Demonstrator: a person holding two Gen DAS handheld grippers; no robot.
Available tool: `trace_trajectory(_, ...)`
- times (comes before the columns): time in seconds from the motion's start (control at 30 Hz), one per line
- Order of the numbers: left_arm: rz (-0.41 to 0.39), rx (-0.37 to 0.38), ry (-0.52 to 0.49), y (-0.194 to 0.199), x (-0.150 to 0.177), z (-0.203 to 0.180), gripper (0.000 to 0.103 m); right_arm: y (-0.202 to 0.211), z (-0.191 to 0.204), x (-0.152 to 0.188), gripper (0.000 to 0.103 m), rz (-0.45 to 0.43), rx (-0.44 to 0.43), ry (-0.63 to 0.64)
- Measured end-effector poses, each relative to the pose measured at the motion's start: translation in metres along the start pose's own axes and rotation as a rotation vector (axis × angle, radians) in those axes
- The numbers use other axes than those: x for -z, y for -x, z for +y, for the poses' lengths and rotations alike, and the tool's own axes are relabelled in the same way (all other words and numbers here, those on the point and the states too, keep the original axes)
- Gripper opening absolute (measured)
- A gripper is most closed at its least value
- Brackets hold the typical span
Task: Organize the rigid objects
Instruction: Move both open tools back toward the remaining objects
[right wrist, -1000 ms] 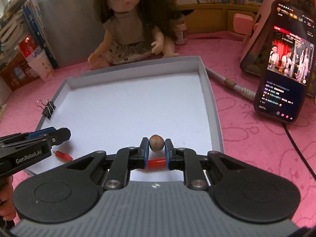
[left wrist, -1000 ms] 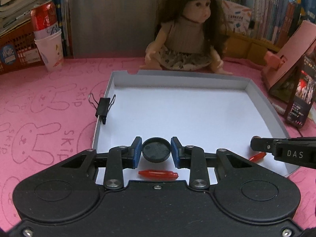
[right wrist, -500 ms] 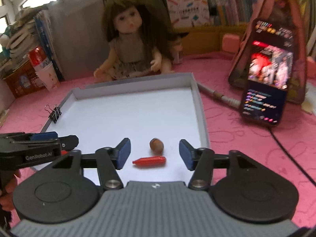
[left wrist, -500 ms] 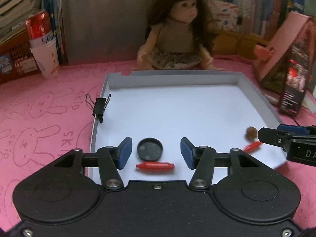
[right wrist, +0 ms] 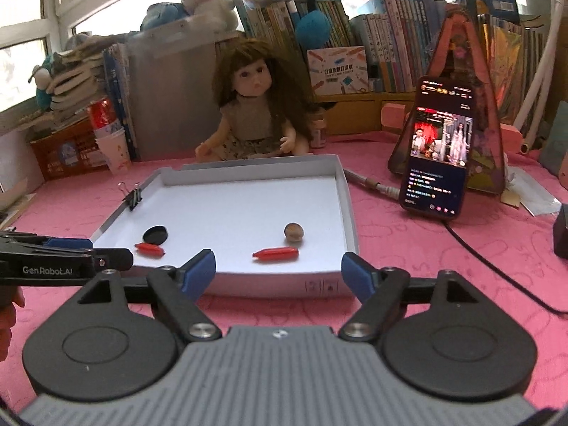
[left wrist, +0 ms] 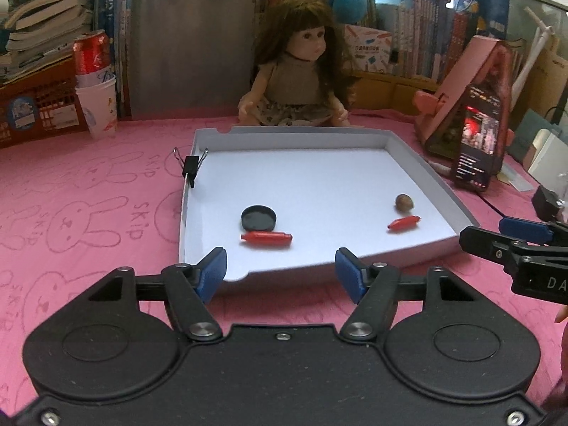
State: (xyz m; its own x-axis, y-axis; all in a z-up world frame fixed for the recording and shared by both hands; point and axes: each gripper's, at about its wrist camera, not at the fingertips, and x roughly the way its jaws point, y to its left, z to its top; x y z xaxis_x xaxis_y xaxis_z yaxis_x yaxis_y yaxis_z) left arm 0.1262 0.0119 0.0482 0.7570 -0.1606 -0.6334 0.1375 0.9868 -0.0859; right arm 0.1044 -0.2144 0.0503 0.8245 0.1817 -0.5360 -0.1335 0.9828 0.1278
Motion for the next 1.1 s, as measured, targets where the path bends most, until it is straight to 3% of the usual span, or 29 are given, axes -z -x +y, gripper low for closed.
trace_trajectory(0.6, -0.001, -0.033, 0.044, 0.04, 0.053, 0.012, 0.068, 0.043, -0.001, 0.05, 0.089, -0.091, -0.033, 0.05)
trace_trajectory(1.1, -0.028, -0.097, 0.005, 0.055, 0.089, 0.016, 0.068, 0.046, 0.017, 0.08, 0.089, -0.053, -0.048, 0.182)
